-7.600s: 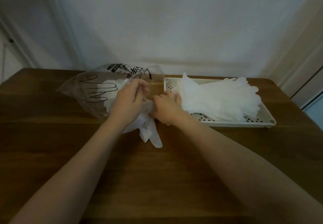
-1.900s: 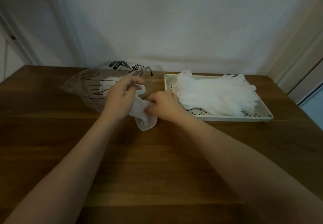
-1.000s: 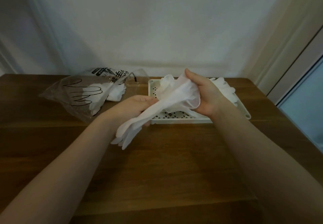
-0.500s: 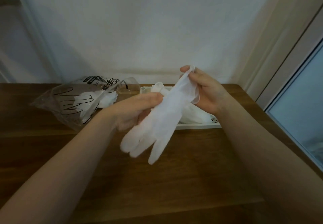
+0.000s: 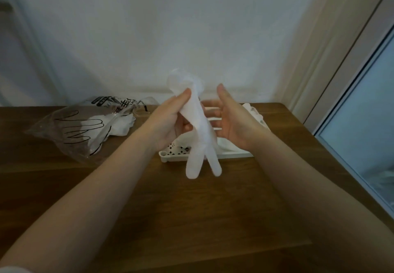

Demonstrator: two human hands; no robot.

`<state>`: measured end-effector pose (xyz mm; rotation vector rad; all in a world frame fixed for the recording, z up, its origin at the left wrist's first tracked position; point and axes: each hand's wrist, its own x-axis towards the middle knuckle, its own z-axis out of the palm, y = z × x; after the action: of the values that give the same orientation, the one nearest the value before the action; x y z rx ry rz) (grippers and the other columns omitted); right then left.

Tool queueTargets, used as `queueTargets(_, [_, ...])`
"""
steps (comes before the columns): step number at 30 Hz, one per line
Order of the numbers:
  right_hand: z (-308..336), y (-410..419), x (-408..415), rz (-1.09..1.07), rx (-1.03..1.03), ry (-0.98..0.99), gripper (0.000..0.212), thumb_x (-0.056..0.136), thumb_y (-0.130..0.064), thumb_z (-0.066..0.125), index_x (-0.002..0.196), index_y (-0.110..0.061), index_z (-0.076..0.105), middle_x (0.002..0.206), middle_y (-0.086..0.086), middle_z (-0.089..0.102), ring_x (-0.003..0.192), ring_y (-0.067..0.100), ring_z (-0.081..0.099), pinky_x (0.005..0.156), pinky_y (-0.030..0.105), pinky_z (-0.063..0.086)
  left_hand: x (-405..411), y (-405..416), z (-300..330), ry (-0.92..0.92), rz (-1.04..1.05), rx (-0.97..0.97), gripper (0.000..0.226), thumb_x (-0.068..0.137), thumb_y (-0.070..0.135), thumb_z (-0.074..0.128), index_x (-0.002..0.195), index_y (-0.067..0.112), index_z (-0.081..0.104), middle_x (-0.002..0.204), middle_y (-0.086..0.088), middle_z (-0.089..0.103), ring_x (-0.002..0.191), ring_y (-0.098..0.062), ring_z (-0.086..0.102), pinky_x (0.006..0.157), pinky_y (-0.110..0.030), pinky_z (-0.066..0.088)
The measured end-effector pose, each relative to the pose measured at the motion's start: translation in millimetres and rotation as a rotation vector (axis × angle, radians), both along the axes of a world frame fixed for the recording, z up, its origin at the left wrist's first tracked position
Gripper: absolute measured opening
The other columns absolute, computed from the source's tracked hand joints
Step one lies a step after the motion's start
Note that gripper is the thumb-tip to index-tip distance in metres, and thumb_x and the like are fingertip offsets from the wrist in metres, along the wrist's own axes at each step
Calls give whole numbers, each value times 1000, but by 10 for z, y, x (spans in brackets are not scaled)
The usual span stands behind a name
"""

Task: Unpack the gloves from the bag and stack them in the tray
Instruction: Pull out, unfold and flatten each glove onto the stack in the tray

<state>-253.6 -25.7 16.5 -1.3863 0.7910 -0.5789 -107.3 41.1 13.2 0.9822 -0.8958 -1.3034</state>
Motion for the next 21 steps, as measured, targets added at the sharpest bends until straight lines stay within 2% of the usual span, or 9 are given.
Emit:
queueTargets(4, [-113,16,-65,31,-149,23,20,91,-22,60,93,-3,65,89,10,67,83,23,63,79,39,52,8,-23,-48,39,123,-54,34,99,29,39,113,4,56,86,0,67,59,-7,55,48,-18,36])
queueTargets(5, [-104,-1,-84,6,-131,5,12,89,-17,61,85,-5,63,83,8,66,77,21,61,74,37,51,22,-41,-75,34,151,-53,32,99,27,40,114,4,57,92,-1,68,65,-8,58,55,-20,41])
queueTargets(8, [-90,-112,-153,-20,-76,-72,17,89,-14,59,72,-12,58,71,0,63,65,14,59,64,28,49,84,-55,-138,92,204,-27,25,95,20,42,109,11,61,106,-3,65,94,-15,58,83,-30,43])
queueTargets(11, [-101,-205,-236,-20,8,-185,15,88,-18,60,90,-3,62,85,6,65,76,18,63,73,31,52,146,-39,-180,274,185,-19,23,90,11,36,96,13,58,91,-2,67,92,-16,59,90,-32,44])
queueTargets(13, [-85,-223,-273,-41,104,-251,40,88,-22,59,118,5,56,106,15,63,93,26,62,84,37,52,188,-11,-209,360,91,-28,21,76,11,42,91,13,56,86,-3,68,91,-19,60,93,-37,45])
queueTargets(15, [-63,-235,-297,-76,141,-285,40,94,-21,51,125,4,52,114,18,62,99,28,62,85,38,53,227,14,-243,395,-56,-27,43,61,18,59,104,11,56,95,-8,66,94,-25,62,91,-40,50])
queueTargets(18, [-23,-289,-325,-83,137,-259,24,98,-20,45,113,-5,55,100,11,66,89,23,65,76,35,55,252,3,-273,368,-176,11,77,45,35,84,112,10,56,100,-13,64,89,-27,64,76,-38,56])
queueTargets(20, [3,-313,-342,-50,137,-240,18,99,-20,45,106,-7,54,92,8,66,82,20,64,73,32,54,219,-28,-253,372,-183,75,86,44,58,82,112,11,58,98,-12,64,83,-25,65,70,-36,57])
queueTargets(21, [9,-329,-349,-37,134,-225,15,99,-20,44,102,-9,54,90,7,65,79,19,63,72,31,54,196,-44,-238,376,-170,119,86,48,70,72,110,11,59,97,-11,64,80,-23,66,68,-34,57])
